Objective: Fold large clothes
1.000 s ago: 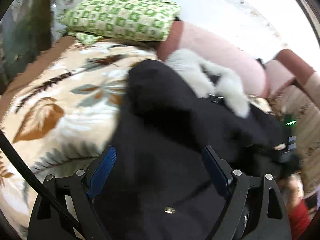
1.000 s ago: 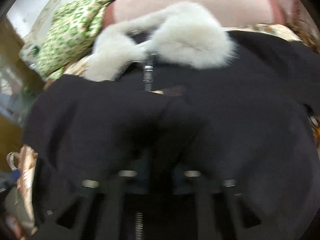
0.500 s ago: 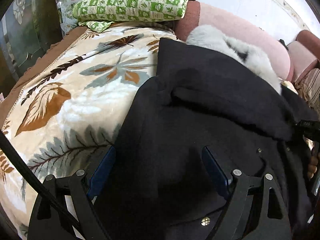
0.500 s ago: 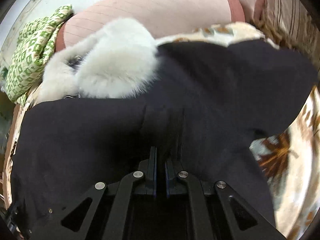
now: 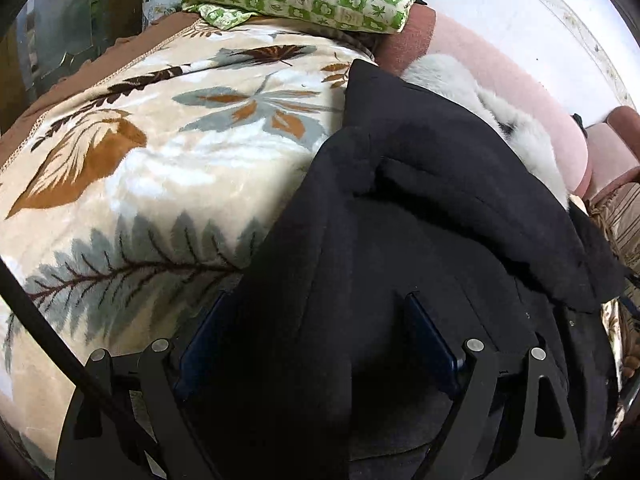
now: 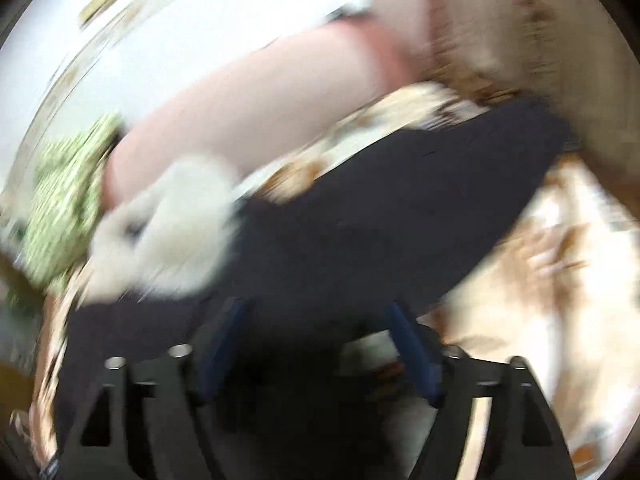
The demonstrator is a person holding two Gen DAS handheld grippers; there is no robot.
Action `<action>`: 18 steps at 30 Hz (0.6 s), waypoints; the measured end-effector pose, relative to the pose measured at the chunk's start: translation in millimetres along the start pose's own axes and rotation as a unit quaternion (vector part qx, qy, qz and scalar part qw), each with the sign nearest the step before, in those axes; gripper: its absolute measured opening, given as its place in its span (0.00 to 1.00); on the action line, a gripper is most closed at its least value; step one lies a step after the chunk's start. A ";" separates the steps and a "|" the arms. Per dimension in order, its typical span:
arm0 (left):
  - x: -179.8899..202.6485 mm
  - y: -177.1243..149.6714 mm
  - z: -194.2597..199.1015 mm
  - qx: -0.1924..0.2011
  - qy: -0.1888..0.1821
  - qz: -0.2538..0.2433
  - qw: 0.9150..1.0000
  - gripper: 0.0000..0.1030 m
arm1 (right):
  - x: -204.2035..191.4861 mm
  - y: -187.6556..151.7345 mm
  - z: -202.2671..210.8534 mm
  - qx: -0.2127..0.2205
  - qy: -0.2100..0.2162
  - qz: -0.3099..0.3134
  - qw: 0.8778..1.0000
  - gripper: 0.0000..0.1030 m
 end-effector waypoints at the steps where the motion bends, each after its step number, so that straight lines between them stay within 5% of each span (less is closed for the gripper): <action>1: 0.0 -0.1 -0.6 0.001 0.003 -0.003 1.000 0.85 | 19.2 6.6 2.4 0.008 -0.017 -0.012 1.000 0.80; 4: 0.5 -0.2 -1.9 0.004 0.006 -0.008 1.000 0.87 | 96.9 25.5 -0.9 0.008 -0.052 -0.084 0.995 0.80; 9: 1.0 -0.2 -5.1 0.007 0.005 -0.014 1.000 0.91 | 192.9 42.2 -26.7 0.004 -0.020 -0.249 0.968 0.80; 12: 3.3 -1.3 -7.1 0.007 0.011 -0.023 1.000 0.93 | 208.1 55.8 -44.2 0.016 -0.006 -0.282 0.959 0.80; 18: 4.0 -1.7 -9.6 0.007 0.010 -0.025 1.000 0.95 | 212.3 86.7 -80.5 0.022 -0.037 -0.268 0.962 0.80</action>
Point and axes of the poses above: each gripper's, at about its wrist camera, not at the fingertips, and z roughly against the way its jaws point, x to its right, y to its top, the point moved 7 cm from there along -z, roughly the way its jaws point, and after that the axes turned 1 degree about -z, right-handed, at the moved point
